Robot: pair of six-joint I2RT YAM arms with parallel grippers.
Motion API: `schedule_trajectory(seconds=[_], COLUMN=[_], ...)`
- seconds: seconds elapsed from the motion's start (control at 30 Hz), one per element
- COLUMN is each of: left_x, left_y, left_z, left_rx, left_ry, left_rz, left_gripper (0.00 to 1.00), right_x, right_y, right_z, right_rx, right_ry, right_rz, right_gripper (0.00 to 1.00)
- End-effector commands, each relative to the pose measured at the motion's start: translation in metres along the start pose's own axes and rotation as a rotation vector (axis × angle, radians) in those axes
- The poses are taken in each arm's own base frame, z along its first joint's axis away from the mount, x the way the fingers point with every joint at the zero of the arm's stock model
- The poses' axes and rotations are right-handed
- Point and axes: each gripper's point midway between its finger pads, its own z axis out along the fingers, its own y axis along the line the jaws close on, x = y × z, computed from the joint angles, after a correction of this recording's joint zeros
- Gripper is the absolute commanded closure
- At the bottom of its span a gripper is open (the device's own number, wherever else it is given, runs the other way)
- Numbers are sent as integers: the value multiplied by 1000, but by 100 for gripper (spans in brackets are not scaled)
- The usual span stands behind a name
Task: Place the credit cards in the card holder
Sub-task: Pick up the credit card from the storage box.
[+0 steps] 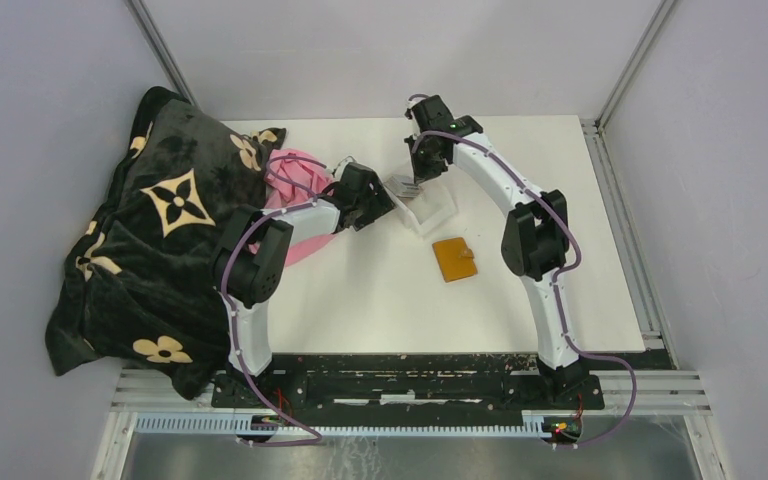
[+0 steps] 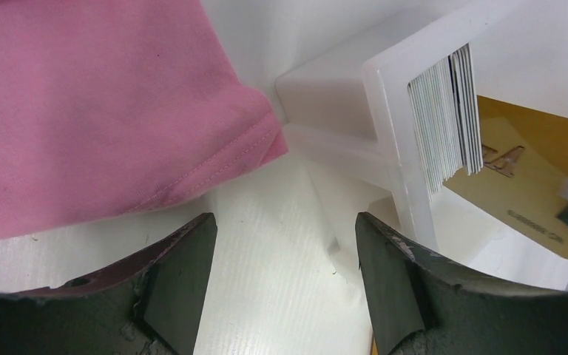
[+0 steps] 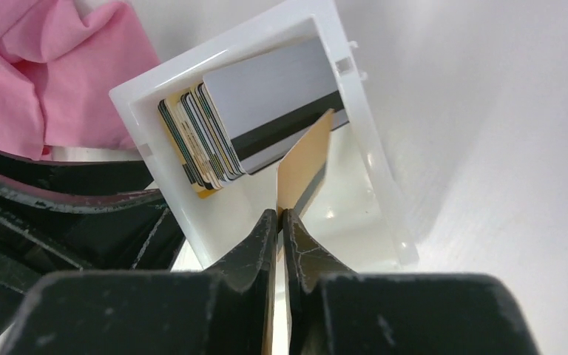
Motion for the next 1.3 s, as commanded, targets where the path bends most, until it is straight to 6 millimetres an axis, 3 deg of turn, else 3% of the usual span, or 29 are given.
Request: schedule_trajectory(seconds=[0.0, 0.3, 0.5, 0.53, 0.57, 0.67, 0.8, 1.0, 1.27], left_x=[-22, -29, -33, -33, -34, -35, -35, -21, 22], left_y=[-27, -21, -13, -12, -15, -24, -43, -80, -105], left_z=[-16, -34, -59, -64, -71, -91, -124, -171, -212], left_rx=[76, 44, 36, 45, 65, 141, 264, 540, 836], left_ry=[-71, -101, -134, -139, -148, -162, -196, -207, -50], left_rz=[7, 41, 44, 43, 40, 43, 97, 189, 304], left_gripper=[23, 22, 20, 15, 1, 1, 1, 12, 15], right_x=[-29, -27, -29, -28, -26, -19, 12, 70, 130], right_y=[-4, -18, -18, -17, -16, -9, 5, 47, 78], right_z=[-49, -67, -97, -103, -110, -134, -154, -189, -229], right_rx=[69, 138, 140, 136, 128, 82, -27, -319, -573], right_ry=[-120, -136, -179, -186, -192, -203, -158, -69, 35], right_rz=[-48, -72, -70, -68, -69, -73, -67, -47, -17], right_gripper=[92, 97, 99, 99, 99, 99, 99, 99, 99])
